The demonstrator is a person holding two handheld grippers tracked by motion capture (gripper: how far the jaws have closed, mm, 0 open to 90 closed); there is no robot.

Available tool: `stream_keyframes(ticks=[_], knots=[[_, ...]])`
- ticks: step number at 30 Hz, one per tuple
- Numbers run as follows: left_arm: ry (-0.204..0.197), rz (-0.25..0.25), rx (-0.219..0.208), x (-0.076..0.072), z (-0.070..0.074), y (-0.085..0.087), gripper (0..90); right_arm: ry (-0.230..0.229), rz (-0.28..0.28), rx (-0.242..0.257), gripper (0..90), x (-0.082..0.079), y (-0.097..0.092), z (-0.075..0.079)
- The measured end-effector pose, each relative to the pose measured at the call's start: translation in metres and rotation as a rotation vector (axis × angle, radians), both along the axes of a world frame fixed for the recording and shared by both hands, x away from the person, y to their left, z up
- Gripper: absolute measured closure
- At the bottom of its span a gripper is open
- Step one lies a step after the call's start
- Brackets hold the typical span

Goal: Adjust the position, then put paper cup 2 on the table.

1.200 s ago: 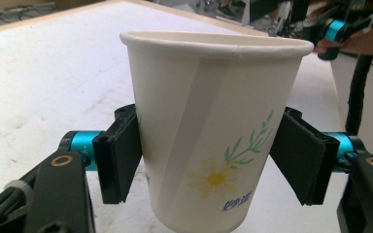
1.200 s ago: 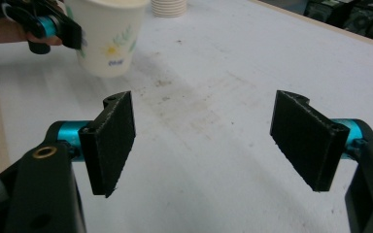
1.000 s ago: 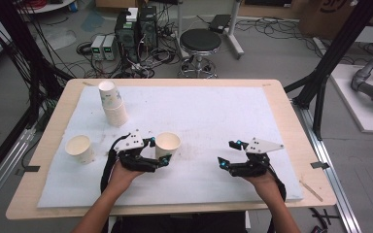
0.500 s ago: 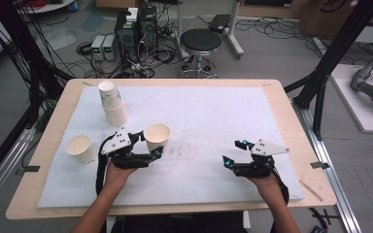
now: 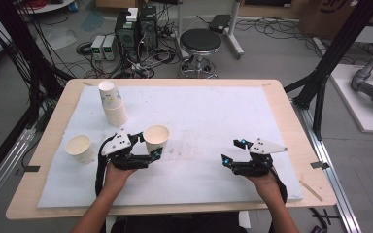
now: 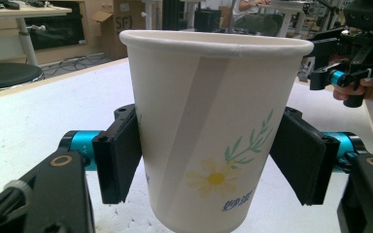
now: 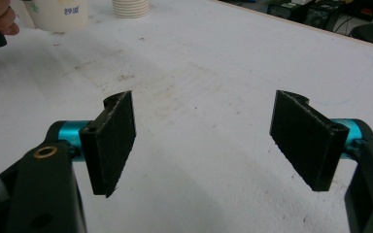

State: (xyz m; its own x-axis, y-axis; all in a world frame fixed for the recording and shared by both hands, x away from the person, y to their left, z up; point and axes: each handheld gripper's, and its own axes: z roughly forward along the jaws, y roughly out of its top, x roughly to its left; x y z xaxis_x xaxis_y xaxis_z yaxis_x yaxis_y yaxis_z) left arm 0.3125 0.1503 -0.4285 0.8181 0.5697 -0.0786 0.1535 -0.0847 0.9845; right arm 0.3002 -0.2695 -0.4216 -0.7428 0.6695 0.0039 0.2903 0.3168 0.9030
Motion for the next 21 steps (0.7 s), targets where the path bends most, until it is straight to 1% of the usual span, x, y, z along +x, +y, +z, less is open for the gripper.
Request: stream_keyframes(ticks=[5,16,19,21], knots=[[0.002,-0.001,0.000,0.0000,-0.0001,-0.0001,30.4,-0.007,-0.002,-0.001,25.4,0.0002,-0.0016,0.0006],[0.014,-0.003,0.000,0.0032,-0.0029,-0.0006,30.3,-0.005,-0.007,0.000,25.5,-0.0005,-0.0006,0.0015],[0.015,0.002,-0.001,0.0054,-0.0036,-0.0015,30.3,-0.007,-0.007,-0.003,25.4,-0.0004,-0.0009,0.0017],[0.010,0.014,0.005,0.0080,-0.0033,-0.0031,30.3,-0.011,-0.006,-0.009,25.5,-0.0012,-0.0011,0.0020]])
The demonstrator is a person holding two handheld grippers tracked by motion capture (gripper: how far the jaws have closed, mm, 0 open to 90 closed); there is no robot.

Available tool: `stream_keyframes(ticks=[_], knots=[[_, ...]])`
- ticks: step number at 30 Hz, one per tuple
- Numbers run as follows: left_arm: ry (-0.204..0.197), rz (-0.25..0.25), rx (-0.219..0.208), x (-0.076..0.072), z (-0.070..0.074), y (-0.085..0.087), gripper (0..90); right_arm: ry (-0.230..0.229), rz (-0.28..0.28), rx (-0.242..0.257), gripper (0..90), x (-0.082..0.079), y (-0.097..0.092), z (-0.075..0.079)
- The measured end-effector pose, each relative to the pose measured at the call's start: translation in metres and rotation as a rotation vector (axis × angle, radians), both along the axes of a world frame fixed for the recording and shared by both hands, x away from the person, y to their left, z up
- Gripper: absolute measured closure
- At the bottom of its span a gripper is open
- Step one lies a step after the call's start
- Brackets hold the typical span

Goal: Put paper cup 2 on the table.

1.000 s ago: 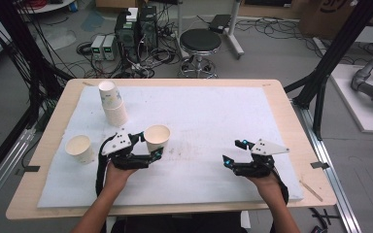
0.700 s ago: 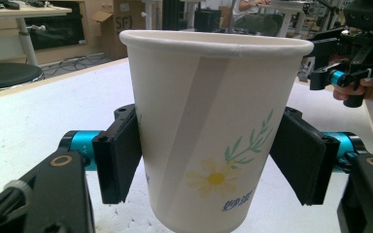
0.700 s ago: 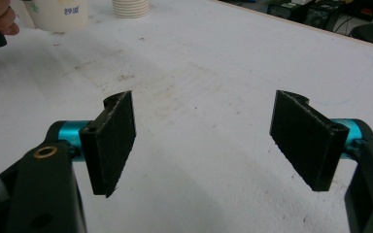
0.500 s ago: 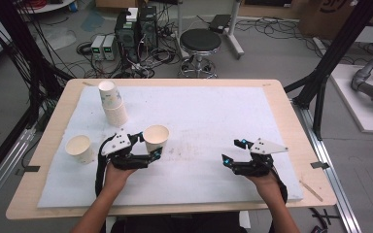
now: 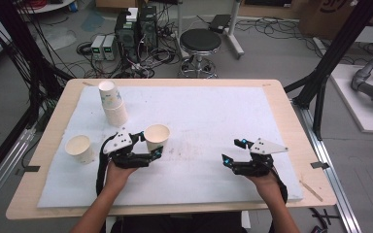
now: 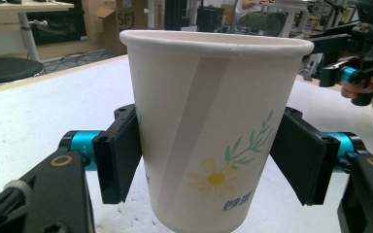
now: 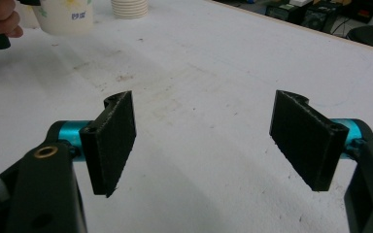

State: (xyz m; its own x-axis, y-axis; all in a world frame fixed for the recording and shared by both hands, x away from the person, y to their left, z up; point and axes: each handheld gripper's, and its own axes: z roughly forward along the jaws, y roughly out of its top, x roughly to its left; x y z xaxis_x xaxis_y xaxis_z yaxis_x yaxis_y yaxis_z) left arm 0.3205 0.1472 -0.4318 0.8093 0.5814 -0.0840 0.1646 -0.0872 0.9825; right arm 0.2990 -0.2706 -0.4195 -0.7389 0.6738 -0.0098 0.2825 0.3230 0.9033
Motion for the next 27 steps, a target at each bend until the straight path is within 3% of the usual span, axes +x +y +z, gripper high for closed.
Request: stream_keyframes(ticks=[6,12,23,27], knots=[[0.000,0.006,0.007,0.012,-0.003,-0.009,30.4,-0.006,-0.009,0.006,25.4,-0.002,-0.004,0.001],[0.033,-0.014,-0.014,0.028,-0.004,-0.026,30.4,-0.004,-0.013,0.008,25.5,-0.002,-0.005,0.002],[0.074,-0.049,0.032,0.053,-0.009,-0.068,30.1,-0.004,-0.020,0.011,25.5,-0.001,-0.007,0.002],[0.112,-0.036,0.090,0.057,-0.017,-0.079,30.0,-0.007,-0.022,0.013,25.5,-0.002,-0.008,0.002]])
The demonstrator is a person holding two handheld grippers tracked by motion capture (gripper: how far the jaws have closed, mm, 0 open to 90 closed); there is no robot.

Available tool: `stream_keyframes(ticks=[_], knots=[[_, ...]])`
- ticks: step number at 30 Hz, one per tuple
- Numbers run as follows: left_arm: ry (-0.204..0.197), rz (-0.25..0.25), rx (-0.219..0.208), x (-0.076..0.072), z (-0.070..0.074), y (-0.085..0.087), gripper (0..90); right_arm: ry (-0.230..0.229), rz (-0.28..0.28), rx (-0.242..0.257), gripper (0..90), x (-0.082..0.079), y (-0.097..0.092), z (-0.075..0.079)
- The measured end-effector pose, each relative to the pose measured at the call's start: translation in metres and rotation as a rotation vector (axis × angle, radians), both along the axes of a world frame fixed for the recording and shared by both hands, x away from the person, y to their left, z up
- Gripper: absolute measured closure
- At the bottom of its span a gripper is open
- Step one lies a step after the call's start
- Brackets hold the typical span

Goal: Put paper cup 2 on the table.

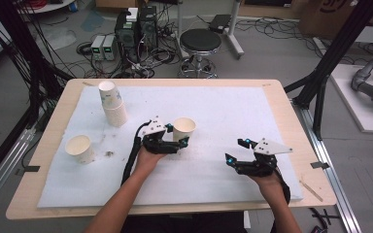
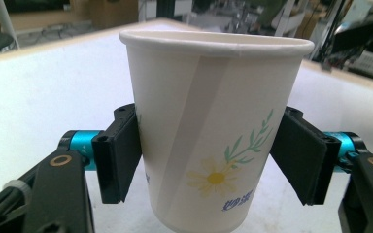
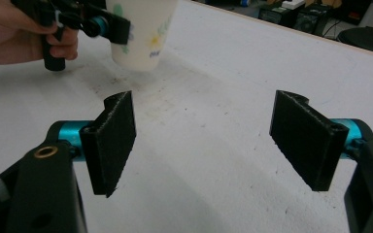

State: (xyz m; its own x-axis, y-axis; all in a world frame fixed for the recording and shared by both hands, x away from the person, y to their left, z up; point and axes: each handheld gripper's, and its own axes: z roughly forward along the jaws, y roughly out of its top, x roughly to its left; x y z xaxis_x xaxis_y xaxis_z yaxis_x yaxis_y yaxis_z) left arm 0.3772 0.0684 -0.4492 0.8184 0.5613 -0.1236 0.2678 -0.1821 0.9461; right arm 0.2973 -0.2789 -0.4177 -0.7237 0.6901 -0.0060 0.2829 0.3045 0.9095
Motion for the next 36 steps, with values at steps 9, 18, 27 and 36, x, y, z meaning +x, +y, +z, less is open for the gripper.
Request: stream_keyframes(ticks=[9,18,27,36], knots=[[0.025,0.025,0.126,-0.002,-0.004,-0.009,30.5,-0.001,0.001,0.000,25.5,-0.001,-0.003,0.000],[0.057,0.042,0.214,-0.011,0.000,-0.002,30.9,-0.003,0.004,-0.004,25.5,-0.002,-0.001,0.000],[0.088,0.036,0.197,-0.015,-0.004,0.006,26.7,0.002,0.002,-0.002,25.5,-0.002,-0.003,0.000],[0.049,0.039,0.066,-0.035,0.011,0.043,18.8,0.019,-0.004,0.000,25.4,0.000,-0.006,-0.003]])
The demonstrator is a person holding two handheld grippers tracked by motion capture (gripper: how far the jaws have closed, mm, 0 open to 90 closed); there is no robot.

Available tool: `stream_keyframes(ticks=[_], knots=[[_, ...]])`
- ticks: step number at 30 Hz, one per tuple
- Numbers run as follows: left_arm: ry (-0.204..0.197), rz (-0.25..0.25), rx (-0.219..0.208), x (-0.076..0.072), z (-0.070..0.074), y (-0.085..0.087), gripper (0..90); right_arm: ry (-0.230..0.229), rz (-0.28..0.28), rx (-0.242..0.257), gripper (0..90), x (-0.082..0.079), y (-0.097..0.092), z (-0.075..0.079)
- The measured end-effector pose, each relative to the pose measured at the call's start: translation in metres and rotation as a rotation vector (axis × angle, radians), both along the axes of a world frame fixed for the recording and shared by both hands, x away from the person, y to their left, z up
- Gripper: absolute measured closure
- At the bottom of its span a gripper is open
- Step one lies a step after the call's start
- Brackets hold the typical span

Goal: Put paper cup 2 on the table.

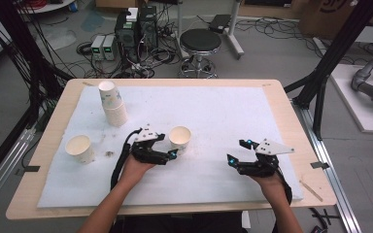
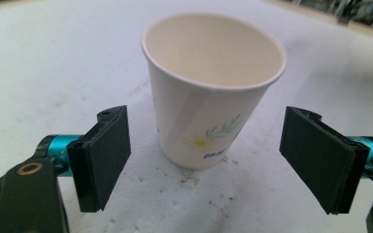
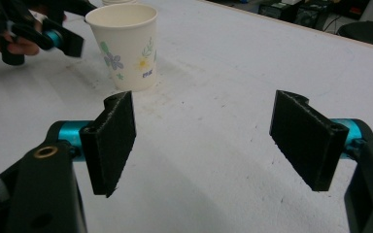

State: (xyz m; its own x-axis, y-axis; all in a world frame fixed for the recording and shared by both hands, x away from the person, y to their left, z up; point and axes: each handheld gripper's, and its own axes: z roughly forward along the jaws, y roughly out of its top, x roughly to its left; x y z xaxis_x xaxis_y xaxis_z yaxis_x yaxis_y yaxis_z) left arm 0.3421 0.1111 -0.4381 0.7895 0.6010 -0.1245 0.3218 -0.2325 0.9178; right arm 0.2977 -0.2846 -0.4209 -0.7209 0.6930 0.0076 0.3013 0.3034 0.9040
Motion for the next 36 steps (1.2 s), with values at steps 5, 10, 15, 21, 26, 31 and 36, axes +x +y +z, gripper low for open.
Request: stream_keyframes(ticks=[5,10,15,21,26,31,36], knots=[[-0.060,0.029,-0.073,-0.013,0.008,0.025,17.5,-0.007,-0.010,-0.014,21.9,0.000,0.000,0.000],[-0.110,0.069,-0.143,-0.024,0.011,0.049,17.1,-0.008,-0.034,-0.016,21.4,-0.001,-0.001,0.001],[-0.146,0.105,-0.165,-0.031,0.013,0.067,17.3,-0.007,-0.034,-0.021,21.2,-0.003,-0.002,0.002],[-0.154,0.133,-0.180,-0.039,0.010,0.080,17.5,-0.009,-0.044,-0.024,21.2,-0.009,-0.003,0.004],[-0.153,0.137,-0.187,-0.043,0.007,0.083,17.9,-0.012,-0.050,-0.036,21.3,-0.012,-0.004,0.004],[-0.161,0.132,-0.178,-0.045,0.007,0.082,18.0,-0.025,-0.051,-0.033,21.2,-0.013,-0.001,0.006],[-0.168,0.133,-0.175,-0.045,0.007,0.081,18.6,-0.027,-0.046,-0.029,21.3,-0.013,0.000,0.005]])
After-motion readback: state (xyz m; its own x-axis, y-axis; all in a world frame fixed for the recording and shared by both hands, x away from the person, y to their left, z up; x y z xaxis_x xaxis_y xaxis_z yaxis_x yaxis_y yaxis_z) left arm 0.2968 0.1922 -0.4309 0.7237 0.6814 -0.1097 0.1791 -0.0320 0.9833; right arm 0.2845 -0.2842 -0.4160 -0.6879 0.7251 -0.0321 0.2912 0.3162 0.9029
